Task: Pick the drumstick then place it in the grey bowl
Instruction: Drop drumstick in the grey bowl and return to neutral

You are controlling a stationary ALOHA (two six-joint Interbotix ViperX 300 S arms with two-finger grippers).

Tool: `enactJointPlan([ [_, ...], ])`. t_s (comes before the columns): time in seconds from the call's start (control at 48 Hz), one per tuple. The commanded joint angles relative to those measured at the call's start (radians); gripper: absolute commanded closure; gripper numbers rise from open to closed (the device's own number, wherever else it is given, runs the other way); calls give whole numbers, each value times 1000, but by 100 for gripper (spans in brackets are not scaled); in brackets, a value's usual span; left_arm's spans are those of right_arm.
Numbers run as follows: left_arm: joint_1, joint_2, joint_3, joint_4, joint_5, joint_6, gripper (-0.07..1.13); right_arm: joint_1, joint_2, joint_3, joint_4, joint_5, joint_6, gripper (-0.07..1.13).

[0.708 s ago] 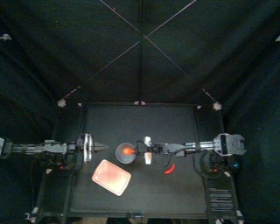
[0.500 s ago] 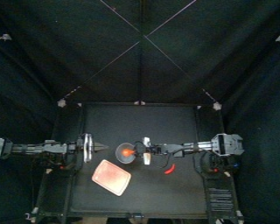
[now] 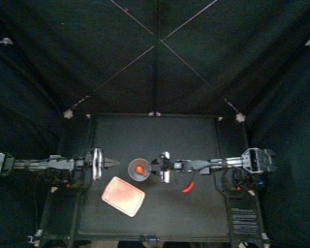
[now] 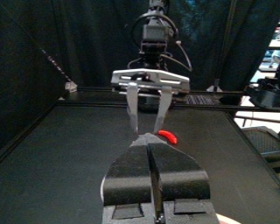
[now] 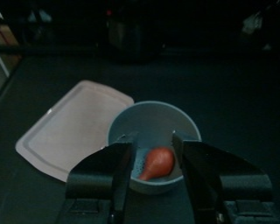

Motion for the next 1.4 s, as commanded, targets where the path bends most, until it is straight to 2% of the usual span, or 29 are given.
enactJointPlan([
  [0.021,-5,5,-17,9,-8,2,107,-2,-121,94,26,-152,3,29],
  [0.208,-5,3,-21,15,-8,2,107,-6,-250,241,57,-275,2,29],
  [0.5,-5,2,-26,35,-14,3,107,-11,-425,357,64,-296,-2,29],
  [1.396,3,2,-26,52,-54,3,107,-12,-433,376,61,-296,2,29],
])
